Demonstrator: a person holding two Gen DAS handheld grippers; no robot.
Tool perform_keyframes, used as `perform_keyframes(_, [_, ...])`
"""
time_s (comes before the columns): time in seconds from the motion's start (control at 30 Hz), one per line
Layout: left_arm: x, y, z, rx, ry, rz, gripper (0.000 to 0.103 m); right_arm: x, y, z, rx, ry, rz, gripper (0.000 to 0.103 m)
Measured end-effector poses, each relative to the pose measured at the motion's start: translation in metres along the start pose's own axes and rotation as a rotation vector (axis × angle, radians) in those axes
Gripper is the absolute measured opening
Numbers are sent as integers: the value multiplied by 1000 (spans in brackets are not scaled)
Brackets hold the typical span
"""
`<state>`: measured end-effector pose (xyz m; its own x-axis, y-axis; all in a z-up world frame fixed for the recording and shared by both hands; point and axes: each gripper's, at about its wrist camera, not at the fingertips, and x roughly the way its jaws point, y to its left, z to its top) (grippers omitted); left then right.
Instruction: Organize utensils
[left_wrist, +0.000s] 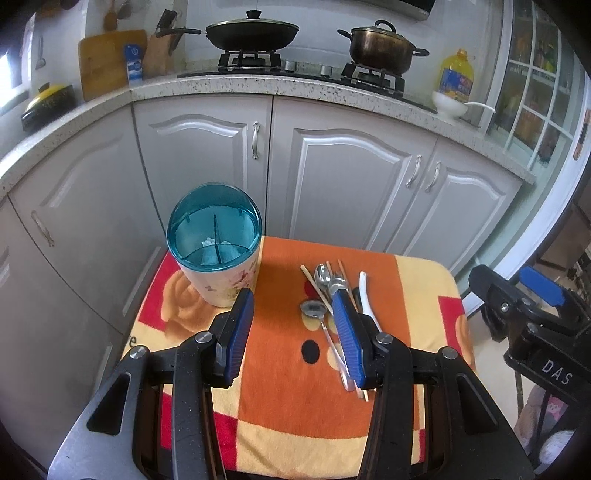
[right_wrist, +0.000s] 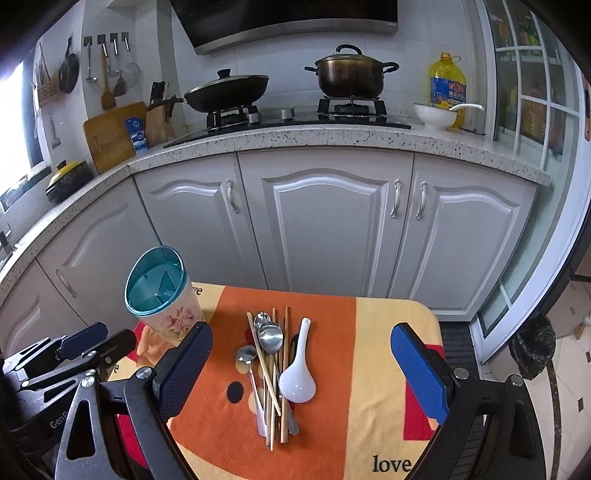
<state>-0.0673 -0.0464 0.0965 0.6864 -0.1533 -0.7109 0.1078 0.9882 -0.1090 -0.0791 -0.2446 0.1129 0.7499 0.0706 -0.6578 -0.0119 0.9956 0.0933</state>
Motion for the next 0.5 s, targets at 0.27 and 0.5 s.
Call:
perform_keyframes(0.27, [0, -2, 3, 7, -1, -23, 44, -2, -2, 2, -5, -6, -14, 97])
perform_keyframes(0.5, [3, -1, 3, 4, 10, -25, 44, 0, -1, 4, -6, 4, -13, 97])
